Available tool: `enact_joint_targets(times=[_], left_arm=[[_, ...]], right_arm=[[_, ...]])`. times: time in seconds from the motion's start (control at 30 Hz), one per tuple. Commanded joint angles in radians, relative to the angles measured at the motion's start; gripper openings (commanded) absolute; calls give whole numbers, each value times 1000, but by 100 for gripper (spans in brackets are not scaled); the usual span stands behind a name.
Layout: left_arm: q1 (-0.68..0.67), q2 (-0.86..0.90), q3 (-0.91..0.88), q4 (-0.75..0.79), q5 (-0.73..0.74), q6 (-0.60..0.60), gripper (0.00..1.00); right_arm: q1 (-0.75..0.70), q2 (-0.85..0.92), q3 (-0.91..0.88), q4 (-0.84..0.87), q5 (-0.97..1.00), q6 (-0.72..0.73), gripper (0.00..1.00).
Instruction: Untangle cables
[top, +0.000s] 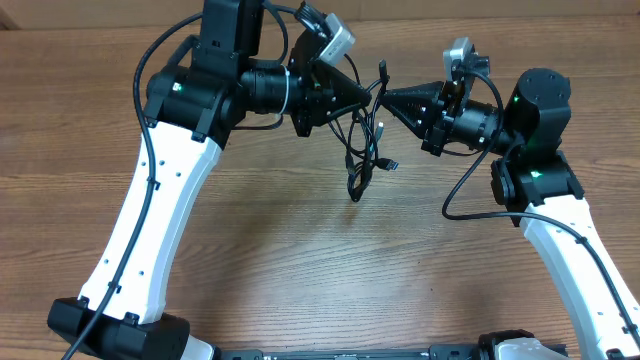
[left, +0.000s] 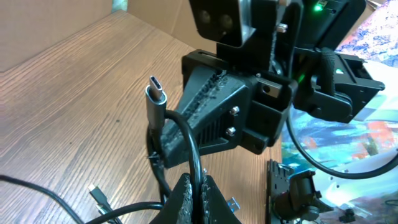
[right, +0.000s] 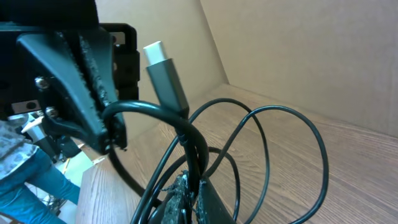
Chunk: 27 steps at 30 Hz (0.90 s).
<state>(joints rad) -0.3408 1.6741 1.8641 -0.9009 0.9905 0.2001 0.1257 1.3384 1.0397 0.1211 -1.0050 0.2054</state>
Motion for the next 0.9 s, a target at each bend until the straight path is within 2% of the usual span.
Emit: enact_joint_targets(times=[0.0,0.37,0.4,0.43,0.5,0.53,0.63,0.7,0.73,0.77,0.8,0.87], left_arm=[[-10,0,-1,6,-34,-14,4],[-6,0,-1,5,-35,-29,4],[-6,0,-1,5,-28,-35,4],[-12,0,-1,5,-20,-47,4],[-28,0,-1,3,-19,-48,4],[-35,0,-1,4,-18,-48,4],[-60,0,-1,11,-26,-47,4],[-61,0,-1,16,-26,-48,4],[-61,0,-1,16,-26,-48,4],[-61,0,-1,15,-25,-48,4],[-61,0,-1,14,-21,-49,4],[-61,0,-1,11,-20,-52,4]], right_arm=[[-3,-6,6,8,-66,-12,4],[-3,-6,6,0,-96,-35,6],[-3,-6,6,-1,-96,-35,28],[-3,-6,6,0,-96,-35,36],[-3,-6,6,0,-96,-35,41],[-3,-6,6,0,-95,-35,42],[-3,-6,6,0,-96,-35,29],[-3,-6,6,0,-96,-35,16],[-3,-6,6,0,-96,-35,14],[-3,-6,6,0,-95,-35,15],[-3,-6,6,-2,-87,-35,26],[-3,-6,6,-4,-76,-35,27]])
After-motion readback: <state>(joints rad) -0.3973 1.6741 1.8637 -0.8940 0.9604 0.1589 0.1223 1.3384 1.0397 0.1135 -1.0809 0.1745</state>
